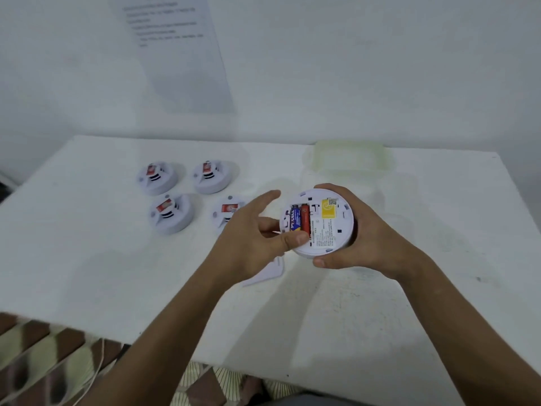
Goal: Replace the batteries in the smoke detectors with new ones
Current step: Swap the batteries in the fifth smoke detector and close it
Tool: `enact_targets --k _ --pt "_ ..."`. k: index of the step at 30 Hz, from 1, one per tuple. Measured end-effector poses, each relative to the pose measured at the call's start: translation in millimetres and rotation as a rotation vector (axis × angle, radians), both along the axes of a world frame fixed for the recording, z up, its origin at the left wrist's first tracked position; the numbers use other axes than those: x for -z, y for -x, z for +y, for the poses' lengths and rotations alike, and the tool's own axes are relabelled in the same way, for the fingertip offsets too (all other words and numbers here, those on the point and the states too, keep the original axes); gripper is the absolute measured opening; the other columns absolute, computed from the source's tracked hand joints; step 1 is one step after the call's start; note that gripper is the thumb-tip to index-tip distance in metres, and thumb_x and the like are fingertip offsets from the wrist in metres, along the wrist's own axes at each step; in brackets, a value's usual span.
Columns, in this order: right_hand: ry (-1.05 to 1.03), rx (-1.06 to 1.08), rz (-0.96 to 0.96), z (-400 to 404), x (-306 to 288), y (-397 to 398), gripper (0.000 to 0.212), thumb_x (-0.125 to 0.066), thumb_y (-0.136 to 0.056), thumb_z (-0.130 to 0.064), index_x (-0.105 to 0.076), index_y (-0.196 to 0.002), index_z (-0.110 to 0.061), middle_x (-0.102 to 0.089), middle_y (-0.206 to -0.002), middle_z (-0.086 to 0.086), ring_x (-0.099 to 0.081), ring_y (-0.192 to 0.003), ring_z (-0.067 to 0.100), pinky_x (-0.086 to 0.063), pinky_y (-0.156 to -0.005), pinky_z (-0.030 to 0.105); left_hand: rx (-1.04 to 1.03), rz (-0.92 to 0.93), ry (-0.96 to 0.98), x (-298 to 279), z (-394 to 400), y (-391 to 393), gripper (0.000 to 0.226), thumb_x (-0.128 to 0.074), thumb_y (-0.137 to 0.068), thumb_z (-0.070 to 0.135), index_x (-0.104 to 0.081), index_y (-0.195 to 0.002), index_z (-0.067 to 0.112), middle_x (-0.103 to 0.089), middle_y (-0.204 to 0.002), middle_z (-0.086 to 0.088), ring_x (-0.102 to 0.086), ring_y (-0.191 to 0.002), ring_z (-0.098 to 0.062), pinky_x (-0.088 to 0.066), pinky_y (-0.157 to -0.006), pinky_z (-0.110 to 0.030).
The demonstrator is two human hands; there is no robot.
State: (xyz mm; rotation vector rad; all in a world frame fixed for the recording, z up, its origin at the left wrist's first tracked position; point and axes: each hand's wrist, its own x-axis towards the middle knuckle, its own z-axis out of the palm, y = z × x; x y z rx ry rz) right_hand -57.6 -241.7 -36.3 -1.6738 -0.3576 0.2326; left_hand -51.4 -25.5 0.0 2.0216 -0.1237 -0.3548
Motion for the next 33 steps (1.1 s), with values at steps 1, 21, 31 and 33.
enact_targets --k 1,21,31,33 --pt "-0.007 -0.021 0.008 6 1 -2 0.095 -0.087 -0.057 0.008 -0.044 -0.137 -0.02 -0.059 -0.128 -0.002 -0.059 -0.119 0.015 -0.056 -0.083 0.027 -0.012 0.022 0.002 -1 5 0 0.087 -0.082 -0.068 0.042 -0.038 -0.142 0.035 -0.074 -0.103 0.005 -0.072 -0.081 -0.008 -0.059 -0.071 -0.025" --pt "0.079 0.007 -0.037 3 8 -14 0.1 -0.09 -0.053 -0.006 -0.043 -0.14 -0.02 -0.059 -0.132 -0.005 -0.056 -0.125 0.014 -0.054 -0.092 0.027 0.096 -0.123 -0.546 78 68 8 0.077 -0.074 -0.073 0.058 -0.047 -0.139 0.027 -0.046 -0.129 0.008 -0.045 -0.113 -0.009 -0.039 -0.093 -0.02" --pt "0.095 0.008 -0.038 5 6 -11 0.1 -0.089 -0.051 -0.007 -0.045 -0.139 -0.023 -0.06 -0.129 -0.01 -0.056 -0.123 0.01 -0.053 -0.09 0.02 0.19 -0.181 -0.626 90 75 3 0.063 -0.076 -0.067 0.06 -0.064 -0.115 0.022 -0.044 -0.105 0.004 -0.042 -0.098 -0.013 -0.044 -0.08 -0.025" --pt "0.087 0.001 -0.028 6 8 -8 0.098 -0.089 -0.051 -0.007 -0.046 -0.138 -0.024 -0.06 -0.129 -0.01 -0.056 -0.123 0.011 -0.053 -0.089 0.021 0.236 -0.254 -0.706 90 75 6 0.062 -0.072 -0.065 0.065 -0.065 -0.104 0.018 -0.044 -0.099 0.004 -0.042 -0.09 -0.013 -0.046 -0.073 -0.026"
